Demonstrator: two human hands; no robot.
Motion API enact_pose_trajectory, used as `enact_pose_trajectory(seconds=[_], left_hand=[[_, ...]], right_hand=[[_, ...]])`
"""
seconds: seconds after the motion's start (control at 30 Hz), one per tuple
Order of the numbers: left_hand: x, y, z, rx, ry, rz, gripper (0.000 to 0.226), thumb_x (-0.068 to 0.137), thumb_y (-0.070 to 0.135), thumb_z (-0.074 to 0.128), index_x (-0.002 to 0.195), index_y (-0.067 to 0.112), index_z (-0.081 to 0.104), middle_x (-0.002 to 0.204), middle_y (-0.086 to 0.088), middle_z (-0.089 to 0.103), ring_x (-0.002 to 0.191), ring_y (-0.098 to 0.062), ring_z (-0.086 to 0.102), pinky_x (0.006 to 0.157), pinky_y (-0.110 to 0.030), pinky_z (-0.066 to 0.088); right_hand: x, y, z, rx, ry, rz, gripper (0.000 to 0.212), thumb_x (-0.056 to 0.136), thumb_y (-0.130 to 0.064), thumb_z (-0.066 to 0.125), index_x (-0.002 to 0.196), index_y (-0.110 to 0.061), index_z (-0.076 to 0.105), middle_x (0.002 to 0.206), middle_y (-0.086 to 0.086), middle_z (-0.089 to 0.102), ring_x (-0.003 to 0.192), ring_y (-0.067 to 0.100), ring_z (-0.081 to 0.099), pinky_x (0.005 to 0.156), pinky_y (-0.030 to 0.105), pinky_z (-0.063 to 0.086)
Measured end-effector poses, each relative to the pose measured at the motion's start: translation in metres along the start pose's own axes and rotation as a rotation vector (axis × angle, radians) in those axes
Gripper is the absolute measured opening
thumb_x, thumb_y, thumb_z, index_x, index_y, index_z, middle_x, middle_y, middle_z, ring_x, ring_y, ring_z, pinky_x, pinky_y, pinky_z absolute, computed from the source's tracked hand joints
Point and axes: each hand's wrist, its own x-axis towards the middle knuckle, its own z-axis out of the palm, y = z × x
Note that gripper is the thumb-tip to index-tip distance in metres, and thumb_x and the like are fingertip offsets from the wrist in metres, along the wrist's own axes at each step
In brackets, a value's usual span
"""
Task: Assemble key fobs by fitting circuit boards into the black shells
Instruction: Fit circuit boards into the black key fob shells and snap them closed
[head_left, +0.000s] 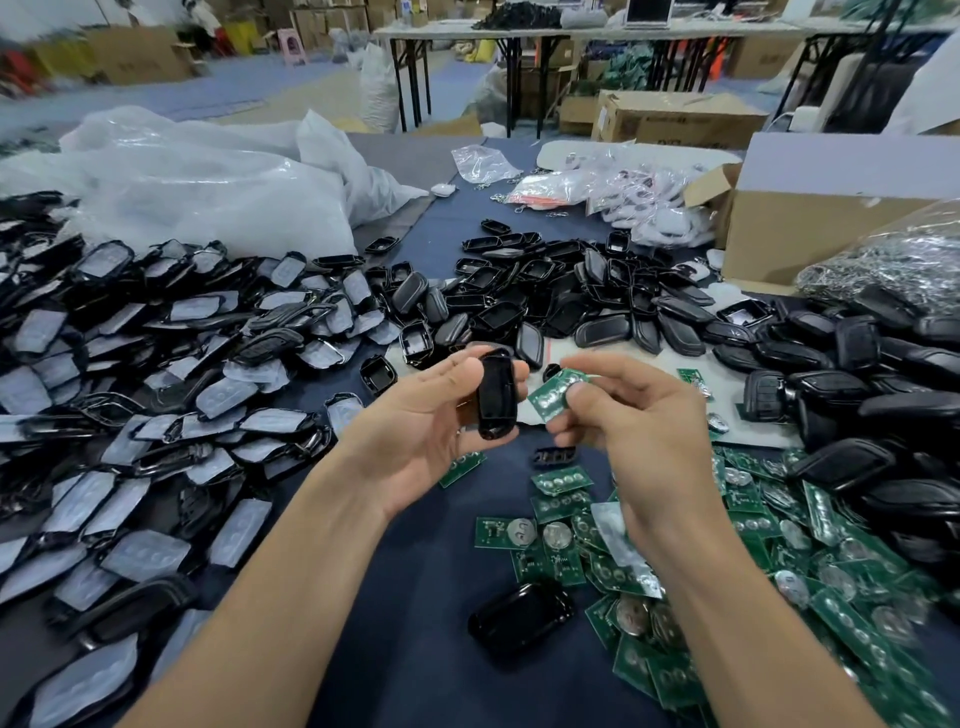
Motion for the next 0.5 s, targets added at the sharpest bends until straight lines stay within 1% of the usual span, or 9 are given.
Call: enact_pose_trajectory(seconds=[0.07,0.17,0.2,0.27,0.33,0.4,0.5], left_hand=[[0.0,-0.001,0.002,0.068,-0.006,-0.016,0.039,0.091,0.03,0.059,0.123,0.009,0.068,0.116,-0.008,0.076,0.093,-0.015,0.075,0.065,-0.027,0.063],[0.0,-0.003,0.006,0.215,0.044,-0.027,0.033,0.084,0.039,0.064,0.104,0.019,0.082,0.1,-0.007,0.078,0.083,-0.013,0.075,0.058,-0.023,0.059],[0.0,-0.004,0.008,0.267,0.056,-0.031,0.034,0.083,0.04,0.064,0.103,0.02,0.082,0.097,-0.006,0.078,0.081,-0.013,0.074,0.058,-0.023,0.058],[0.0,-0.005,0.011,0.334,0.069,-0.041,0.041,0.084,0.041,0.064,0.112,0.015,0.079,0.094,-0.005,0.077,0.078,-0.013,0.072,0.06,-0.023,0.056],[0.002,-0.007,0.012,0.357,0.093,-0.043,0.044,0.088,0.04,0.063,0.116,0.009,0.076,0.089,-0.003,0.076,0.075,-0.011,0.07,0.059,-0.023,0.055],[0.002,-0.009,0.014,0.369,0.128,-0.035,0.035,0.094,0.036,0.062,0.109,0.009,0.078,0.083,-0.002,0.075,0.071,-0.01,0.069,0.057,-0.022,0.055],[0.002,-0.012,0.016,0.354,0.184,-0.027,0.028,0.099,0.031,0.062,0.096,0.01,0.081,0.081,-0.005,0.076,0.071,-0.013,0.071,0.054,-0.023,0.056]], right_hand=[[-0.001,0.001,0.001,-0.006,0.034,-0.005,0.033,0.089,0.009,0.067,0.085,-0.021,0.081,0.065,0.008,0.07,0.059,0.024,0.069,0.058,0.028,0.056],[-0.002,0.001,0.002,0.008,0.029,-0.023,0.03,0.087,0.01,0.069,0.084,-0.018,0.078,0.065,0.008,0.071,0.057,0.022,0.068,0.058,0.026,0.055],[-0.003,0.001,0.002,0.016,0.009,-0.033,0.028,0.086,0.01,0.07,0.086,-0.017,0.077,0.065,0.009,0.072,0.056,0.021,0.069,0.057,0.025,0.055],[-0.005,0.001,0.005,-0.006,-0.035,-0.052,0.023,0.082,0.005,0.072,0.087,-0.017,0.076,0.066,0.01,0.073,0.055,0.022,0.069,0.055,0.026,0.055],[-0.006,0.002,0.008,-0.105,-0.064,-0.066,0.019,0.078,-0.005,0.074,0.086,-0.023,0.076,0.067,0.009,0.074,0.056,0.025,0.069,0.056,0.032,0.057],[-0.006,0.005,0.01,-0.203,-0.069,-0.069,0.017,0.075,-0.012,0.075,0.086,-0.026,0.076,0.067,0.006,0.075,0.056,0.025,0.07,0.058,0.037,0.058],[-0.005,0.01,0.01,-0.271,-0.036,-0.084,0.017,0.073,-0.017,0.077,0.085,-0.029,0.077,0.068,0.001,0.076,0.057,0.021,0.072,0.059,0.036,0.058]])
